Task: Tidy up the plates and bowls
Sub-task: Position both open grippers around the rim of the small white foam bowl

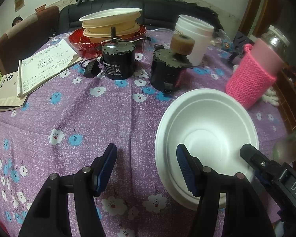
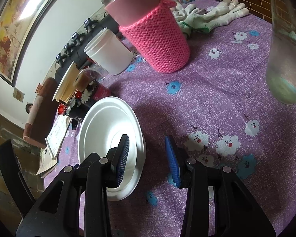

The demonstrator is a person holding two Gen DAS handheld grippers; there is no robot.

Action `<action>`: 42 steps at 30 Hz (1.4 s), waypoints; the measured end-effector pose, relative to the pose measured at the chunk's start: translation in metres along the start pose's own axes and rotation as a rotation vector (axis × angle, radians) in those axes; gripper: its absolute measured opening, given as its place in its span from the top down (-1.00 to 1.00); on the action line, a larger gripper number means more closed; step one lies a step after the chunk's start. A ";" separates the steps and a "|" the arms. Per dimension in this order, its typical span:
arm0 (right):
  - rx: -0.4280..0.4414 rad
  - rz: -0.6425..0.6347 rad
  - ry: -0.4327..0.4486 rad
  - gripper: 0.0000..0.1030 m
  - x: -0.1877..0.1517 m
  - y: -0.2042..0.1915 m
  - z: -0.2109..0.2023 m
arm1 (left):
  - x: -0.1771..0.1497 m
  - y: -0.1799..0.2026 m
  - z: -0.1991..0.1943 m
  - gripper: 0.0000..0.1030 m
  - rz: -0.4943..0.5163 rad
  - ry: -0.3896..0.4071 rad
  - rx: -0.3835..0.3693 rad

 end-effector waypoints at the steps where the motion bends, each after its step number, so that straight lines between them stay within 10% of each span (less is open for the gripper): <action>1: -0.001 0.001 -0.001 0.27 0.000 0.000 0.001 | 0.000 0.000 0.000 -0.22 0.000 -0.001 0.001; 42: -0.010 -0.005 0.011 0.27 -0.002 -0.003 0.005 | -0.003 0.007 0.007 -0.22 0.032 -0.008 0.018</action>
Point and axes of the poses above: each gripper's, at about its wrist camera, not at the fingertips, and z roughly the way its jaws point, y to its right, x to its top, the point moved 1 cm from there along z, roughly the way its jaws point, and after that the axes turned 14 degrees about z, right-handed, at the moved point
